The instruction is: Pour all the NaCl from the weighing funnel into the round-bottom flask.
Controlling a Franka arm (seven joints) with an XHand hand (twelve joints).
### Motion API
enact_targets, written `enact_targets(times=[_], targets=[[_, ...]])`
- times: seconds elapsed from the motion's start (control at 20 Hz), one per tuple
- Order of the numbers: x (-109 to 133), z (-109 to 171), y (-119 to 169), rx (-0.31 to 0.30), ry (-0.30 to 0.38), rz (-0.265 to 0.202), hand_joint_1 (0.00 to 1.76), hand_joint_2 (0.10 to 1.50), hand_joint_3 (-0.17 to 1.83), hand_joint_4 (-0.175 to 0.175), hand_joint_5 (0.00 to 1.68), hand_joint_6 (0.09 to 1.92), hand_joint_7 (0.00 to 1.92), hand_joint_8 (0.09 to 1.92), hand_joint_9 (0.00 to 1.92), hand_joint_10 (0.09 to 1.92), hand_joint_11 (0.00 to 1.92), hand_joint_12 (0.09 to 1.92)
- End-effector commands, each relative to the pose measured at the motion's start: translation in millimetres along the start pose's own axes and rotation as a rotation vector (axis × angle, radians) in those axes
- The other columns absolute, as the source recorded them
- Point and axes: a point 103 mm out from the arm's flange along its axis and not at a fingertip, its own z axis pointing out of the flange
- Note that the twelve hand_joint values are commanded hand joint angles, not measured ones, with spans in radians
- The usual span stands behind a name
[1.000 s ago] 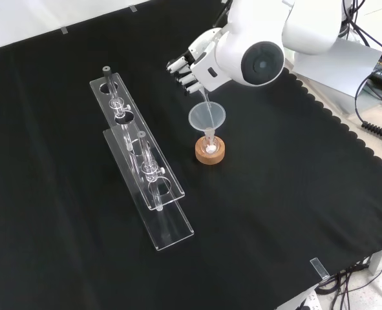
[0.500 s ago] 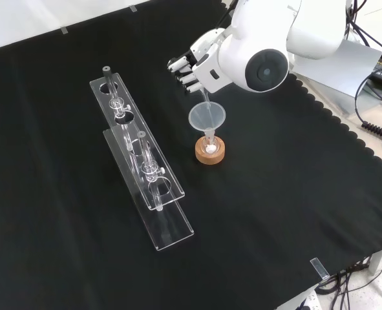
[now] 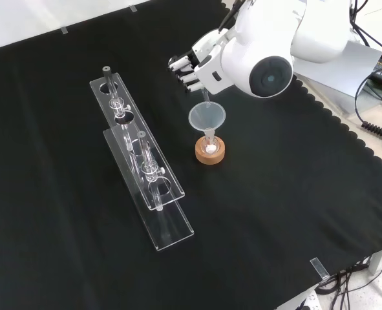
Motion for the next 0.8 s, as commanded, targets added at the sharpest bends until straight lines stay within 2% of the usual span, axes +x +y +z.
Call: enact_targets(times=[0.05, 0.6, 0.8], targets=[[1.9, -5.2, -1.9, -0.009, -0.03, 0.003, 1.06, 0.72, 0.75, 0.175, 1.05, 1.09, 0.77, 0.72, 1.0, 0.54, 0.52, 1.27], [7.5, -12.1, -4.1, 0.0, -0.118, 0.011, 1.06, 0.72, 0.75, 0.175, 1.05, 1.09, 0.77, 0.71, 1.0, 0.54, 0.52, 1.27], [9.3, -12.7, -4.3, 0.0, -0.158, 0.029, 1.06, 0.72, 0.75, 0.175, 1.05, 1.09, 0.77, 0.71, 1.0, 0.54, 0.52, 1.27]])
